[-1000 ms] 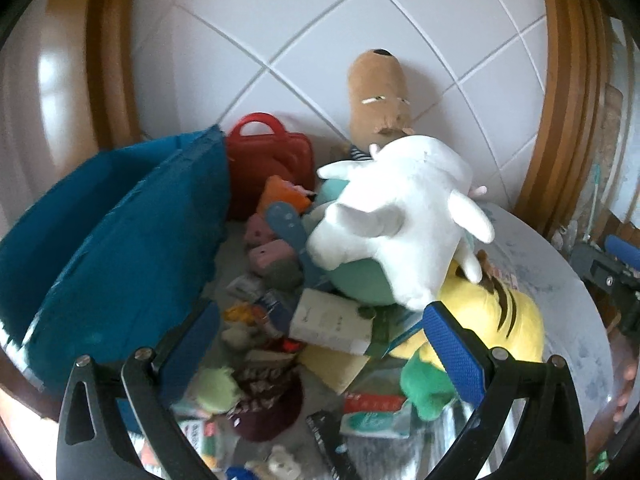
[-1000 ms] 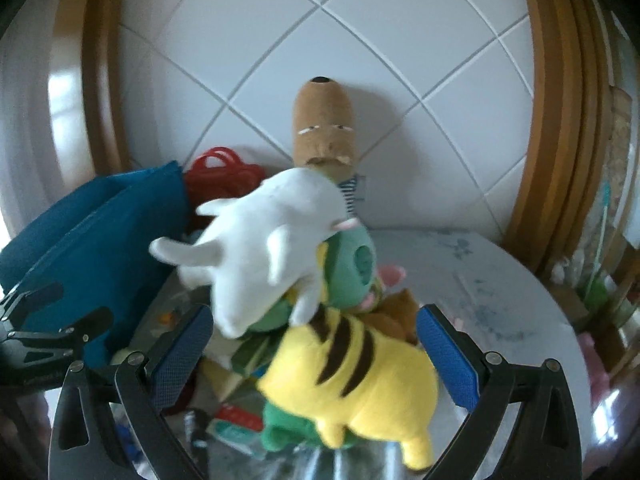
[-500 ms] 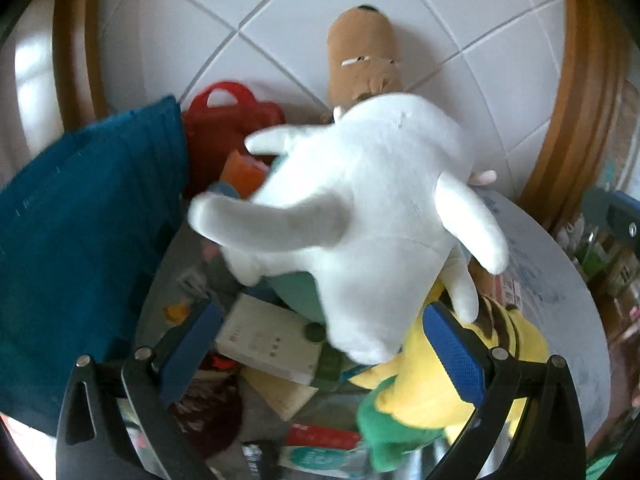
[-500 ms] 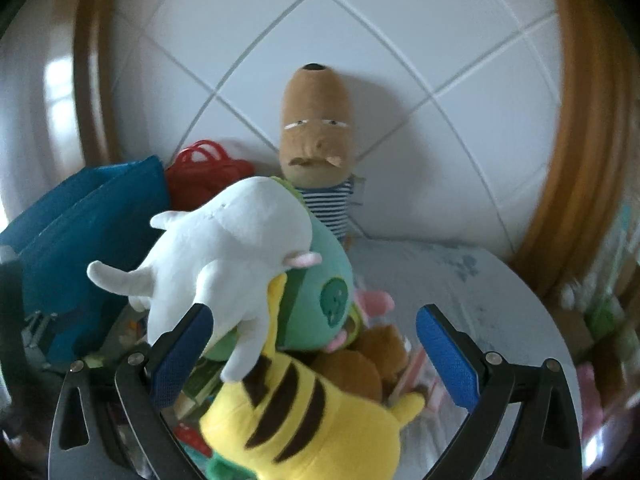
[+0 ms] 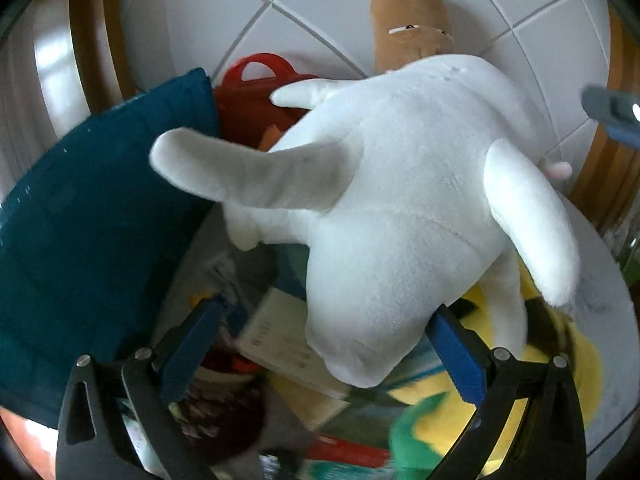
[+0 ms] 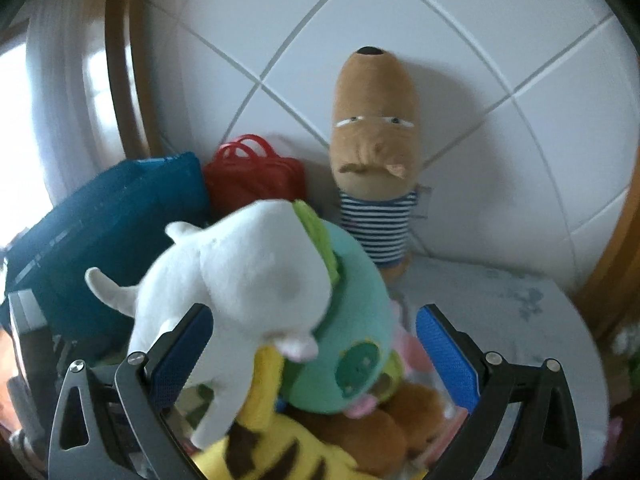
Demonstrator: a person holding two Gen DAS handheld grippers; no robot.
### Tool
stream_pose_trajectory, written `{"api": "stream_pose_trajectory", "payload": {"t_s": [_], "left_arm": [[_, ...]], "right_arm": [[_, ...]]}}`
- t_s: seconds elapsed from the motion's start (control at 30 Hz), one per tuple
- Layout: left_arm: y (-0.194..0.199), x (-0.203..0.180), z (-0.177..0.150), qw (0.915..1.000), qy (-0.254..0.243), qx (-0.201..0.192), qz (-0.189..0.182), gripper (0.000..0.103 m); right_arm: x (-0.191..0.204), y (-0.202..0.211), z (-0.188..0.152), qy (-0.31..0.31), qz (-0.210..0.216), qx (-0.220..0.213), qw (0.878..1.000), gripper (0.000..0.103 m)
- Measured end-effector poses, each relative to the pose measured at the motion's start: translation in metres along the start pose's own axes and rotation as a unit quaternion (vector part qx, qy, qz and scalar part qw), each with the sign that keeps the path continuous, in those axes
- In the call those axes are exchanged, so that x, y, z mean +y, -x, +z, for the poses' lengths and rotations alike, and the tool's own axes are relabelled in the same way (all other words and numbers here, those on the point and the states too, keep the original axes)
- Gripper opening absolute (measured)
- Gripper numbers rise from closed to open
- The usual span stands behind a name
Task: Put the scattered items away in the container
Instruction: 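Grasp the large white plush with both tools together, then lift the white plush with both tools and carry it over the crate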
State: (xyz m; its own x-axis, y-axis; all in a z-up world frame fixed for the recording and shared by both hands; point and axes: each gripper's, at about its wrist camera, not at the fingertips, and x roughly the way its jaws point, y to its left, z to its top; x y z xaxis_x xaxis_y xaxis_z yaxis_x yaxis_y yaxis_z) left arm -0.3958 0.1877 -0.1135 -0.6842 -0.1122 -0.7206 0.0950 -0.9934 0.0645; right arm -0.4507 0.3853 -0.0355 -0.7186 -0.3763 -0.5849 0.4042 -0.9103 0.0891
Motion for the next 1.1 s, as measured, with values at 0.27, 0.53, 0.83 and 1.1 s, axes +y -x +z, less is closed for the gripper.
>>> {"api": "stream_pose_trajectory", "payload": {"t_s": [0.27, 0.53, 0.83, 1.1], "left_arm": [[-0.019, 0.036, 0.018, 0.9996, -0.021, -0.005, 0.020, 0.103], [-0.021, 0.061, 0.031, 0.9990, -0.007, -0.027, -0.034, 0.103], [-0.028, 0.025, 0.038, 0.9986, -0.044, -0.019, -0.022, 0.103], [-0.023, 0.015, 0.038, 0.9988, -0.038, -0.024, -0.021, 0.103]], "right_arm": [[0.018, -0.047, -0.001, -0.028, 0.027, 0.029, 0.999, 0.103], [0.012, -0.088, -0.015, -0.078, 0.059, 0.061, 0.993, 0.103], [0.004, -0.108, -0.008, -0.093, 0.082, 0.074, 0.990, 0.103], [0.013, -0.106, -0.023, -0.078, 0.124, 0.076, 0.986, 0.103]]}}
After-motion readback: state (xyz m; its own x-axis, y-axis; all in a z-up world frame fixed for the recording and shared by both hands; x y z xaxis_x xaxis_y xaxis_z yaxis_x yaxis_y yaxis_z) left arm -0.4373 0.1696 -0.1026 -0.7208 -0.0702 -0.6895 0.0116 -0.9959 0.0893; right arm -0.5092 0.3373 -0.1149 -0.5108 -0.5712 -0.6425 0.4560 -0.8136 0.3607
